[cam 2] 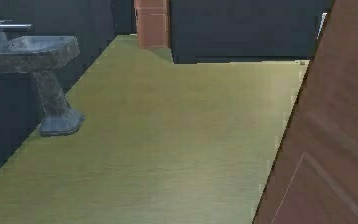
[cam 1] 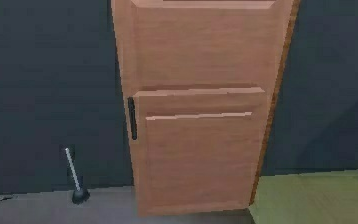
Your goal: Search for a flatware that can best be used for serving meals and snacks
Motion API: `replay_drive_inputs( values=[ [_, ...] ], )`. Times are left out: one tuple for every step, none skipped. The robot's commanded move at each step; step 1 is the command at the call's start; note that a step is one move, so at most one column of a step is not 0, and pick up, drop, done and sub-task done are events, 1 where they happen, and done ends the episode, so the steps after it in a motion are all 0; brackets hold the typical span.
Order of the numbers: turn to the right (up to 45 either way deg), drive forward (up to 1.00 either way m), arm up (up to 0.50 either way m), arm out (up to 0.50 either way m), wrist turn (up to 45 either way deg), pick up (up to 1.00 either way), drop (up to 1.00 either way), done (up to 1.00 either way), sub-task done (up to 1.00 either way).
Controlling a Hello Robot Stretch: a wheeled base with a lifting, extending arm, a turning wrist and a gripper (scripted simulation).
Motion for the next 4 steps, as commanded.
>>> replay_drive_inputs(
  values=[
    [-45.0,0.0,0.0,0.0,0.0,0.0,0.0,0.0,0.0],
    [-39.0,0.0,0.0,0.0,0.0,0.0,0.0,0.0,0.0],
    [0.0,0.45,0.0,0.0,0.0,0.0,0.0,0.0,0.0],
    [-45.0,0.0,0.0,0.0,0.0,0.0,0.0,0.0,0.0]
  ],
)
